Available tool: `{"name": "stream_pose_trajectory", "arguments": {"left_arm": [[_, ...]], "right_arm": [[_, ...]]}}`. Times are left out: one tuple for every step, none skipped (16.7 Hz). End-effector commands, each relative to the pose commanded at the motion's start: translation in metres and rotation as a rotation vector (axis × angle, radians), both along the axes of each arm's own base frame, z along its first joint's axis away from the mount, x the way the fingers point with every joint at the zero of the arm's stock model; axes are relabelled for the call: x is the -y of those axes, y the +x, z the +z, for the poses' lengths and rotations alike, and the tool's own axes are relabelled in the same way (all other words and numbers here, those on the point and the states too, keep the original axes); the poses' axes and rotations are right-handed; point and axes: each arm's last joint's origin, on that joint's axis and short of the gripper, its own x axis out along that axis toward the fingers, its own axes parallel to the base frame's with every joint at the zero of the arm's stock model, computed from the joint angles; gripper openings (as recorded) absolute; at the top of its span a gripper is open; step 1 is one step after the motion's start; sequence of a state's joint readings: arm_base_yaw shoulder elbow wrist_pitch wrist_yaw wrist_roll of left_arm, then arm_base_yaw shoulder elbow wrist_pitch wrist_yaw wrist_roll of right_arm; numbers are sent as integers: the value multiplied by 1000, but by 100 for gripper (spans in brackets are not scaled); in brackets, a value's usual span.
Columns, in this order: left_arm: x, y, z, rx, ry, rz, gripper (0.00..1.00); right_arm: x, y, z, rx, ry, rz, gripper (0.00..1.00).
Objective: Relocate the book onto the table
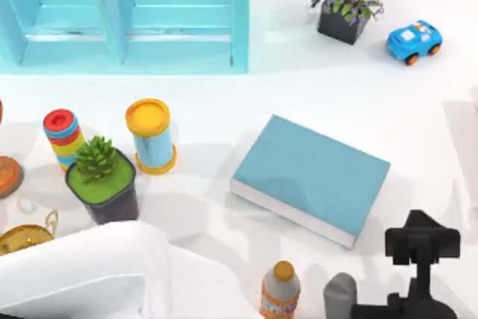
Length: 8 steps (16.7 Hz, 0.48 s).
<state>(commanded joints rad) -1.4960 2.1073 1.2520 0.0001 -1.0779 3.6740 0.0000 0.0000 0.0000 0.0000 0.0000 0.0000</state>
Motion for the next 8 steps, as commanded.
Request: {"name": "stream_pose_trajectory", "arguments": {"left_arm": [[-4,-8,1,-5,6,10,100],[-9,-14,1,-4,18,24,100],[-15,-19,1,1,37,40,100],[-22,-21,-1,12,65,59,100],[-30,-22,-3,28,99,79,100],[-38,-21,-5,48,136,101,100],[-45,-18,-6,70,170,123,100],[-52,-15,-7,93,200,144,100]], "right_arm": [[0,0,0,0,0,0,100],[0,0,0,0,0,0,100],[0,0,0,0,0,0,100],[0,0,0,0,0,0,100],[0,0,0,0,0,0,100],[0,0,0,0,0,0,100],[0,0,0,0,0,0,100],[0,0,0,0,0,0,100]]}}
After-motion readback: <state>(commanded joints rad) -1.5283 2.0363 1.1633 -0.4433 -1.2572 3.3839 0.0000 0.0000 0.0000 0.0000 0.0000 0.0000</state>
